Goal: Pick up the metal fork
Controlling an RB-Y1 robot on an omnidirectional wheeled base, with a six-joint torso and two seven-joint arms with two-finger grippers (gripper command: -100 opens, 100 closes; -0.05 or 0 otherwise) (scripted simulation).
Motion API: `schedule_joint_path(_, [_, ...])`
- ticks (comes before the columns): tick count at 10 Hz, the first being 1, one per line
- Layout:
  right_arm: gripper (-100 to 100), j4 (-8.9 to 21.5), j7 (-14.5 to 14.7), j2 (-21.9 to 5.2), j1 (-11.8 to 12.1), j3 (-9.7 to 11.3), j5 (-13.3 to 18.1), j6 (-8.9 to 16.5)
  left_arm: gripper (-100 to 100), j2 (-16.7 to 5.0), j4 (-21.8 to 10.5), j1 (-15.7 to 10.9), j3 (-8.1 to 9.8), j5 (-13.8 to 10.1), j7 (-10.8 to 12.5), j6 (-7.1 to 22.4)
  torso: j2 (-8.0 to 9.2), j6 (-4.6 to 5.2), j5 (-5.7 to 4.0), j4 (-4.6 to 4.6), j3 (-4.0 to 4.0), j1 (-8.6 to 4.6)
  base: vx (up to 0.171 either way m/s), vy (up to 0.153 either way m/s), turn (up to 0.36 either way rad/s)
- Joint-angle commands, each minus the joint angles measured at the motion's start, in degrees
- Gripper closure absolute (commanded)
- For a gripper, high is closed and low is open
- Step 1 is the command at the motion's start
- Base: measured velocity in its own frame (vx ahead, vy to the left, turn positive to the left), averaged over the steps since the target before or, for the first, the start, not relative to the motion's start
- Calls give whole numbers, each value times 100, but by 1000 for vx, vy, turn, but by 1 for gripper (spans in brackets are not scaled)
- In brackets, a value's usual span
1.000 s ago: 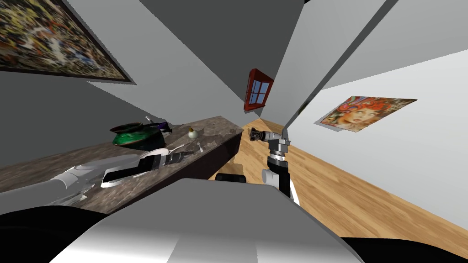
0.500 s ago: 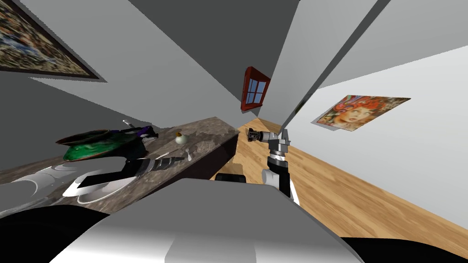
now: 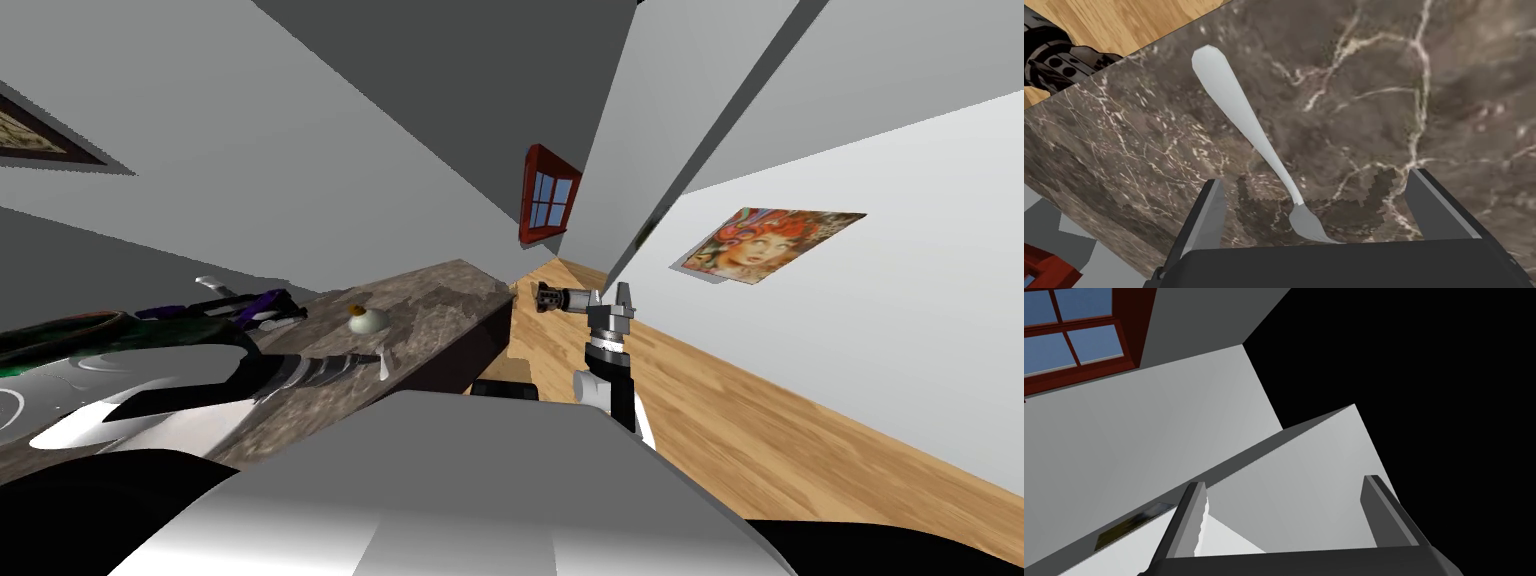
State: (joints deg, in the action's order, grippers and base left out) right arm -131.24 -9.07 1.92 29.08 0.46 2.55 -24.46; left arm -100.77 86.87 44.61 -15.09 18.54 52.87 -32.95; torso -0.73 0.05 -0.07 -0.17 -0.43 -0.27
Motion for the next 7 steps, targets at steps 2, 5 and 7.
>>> schedule_joint_path(2, [0,0,0,0,0,0,0,0,-100,-91,-90,281,91,-115,-89,1,15,-4,1,2,7,2,99,-43,-3])
schedule_joint_path(5, [0,0,0,0,-2,0,0,0,-100,-309,-254,500,24,-137,-62,71,58,-4,3,13,33,9,58,-30,-54])
schedule_joint_path(7, [0,0,0,0,-1,0,0,0,-100,-438,-347,645,-18,-194,-52,116,34,-2,1,8,20,3,122,-44,-64])
